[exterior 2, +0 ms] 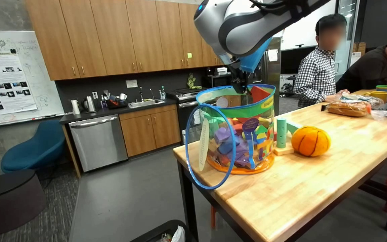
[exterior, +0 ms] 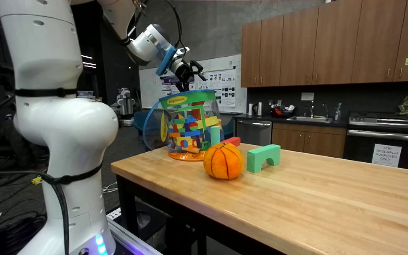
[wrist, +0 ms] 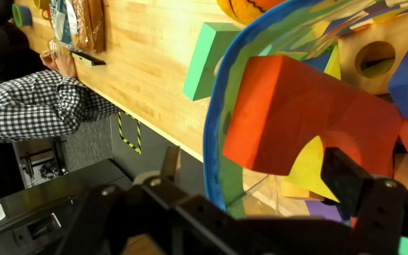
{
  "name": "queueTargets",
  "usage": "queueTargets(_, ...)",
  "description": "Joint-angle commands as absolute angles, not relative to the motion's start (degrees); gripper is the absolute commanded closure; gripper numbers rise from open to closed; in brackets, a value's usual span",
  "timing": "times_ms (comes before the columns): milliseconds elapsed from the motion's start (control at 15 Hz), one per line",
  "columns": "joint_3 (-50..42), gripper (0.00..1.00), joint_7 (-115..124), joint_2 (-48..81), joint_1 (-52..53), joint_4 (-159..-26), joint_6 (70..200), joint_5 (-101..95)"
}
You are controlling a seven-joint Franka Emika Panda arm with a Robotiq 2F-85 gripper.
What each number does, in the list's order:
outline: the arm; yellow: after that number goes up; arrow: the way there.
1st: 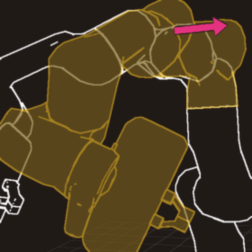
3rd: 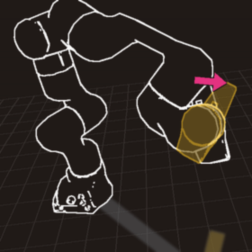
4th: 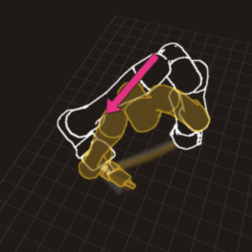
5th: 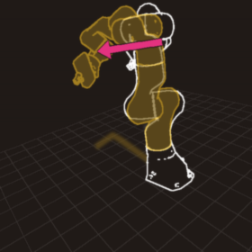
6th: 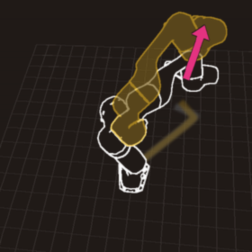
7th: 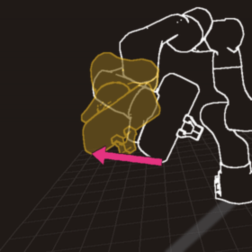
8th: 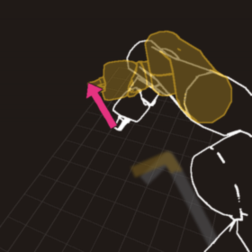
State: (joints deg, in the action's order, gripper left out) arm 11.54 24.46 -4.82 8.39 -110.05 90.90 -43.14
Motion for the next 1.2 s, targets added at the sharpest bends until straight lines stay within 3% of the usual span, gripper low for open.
queueTargets(0,11.53,0.0,27.0,-3.54,8.67,-108.58,88.03,-43.5)
queueTargets(1133,11.69,0.0,32.99,0.31,10.2,-105.29,83.24,-42.82)
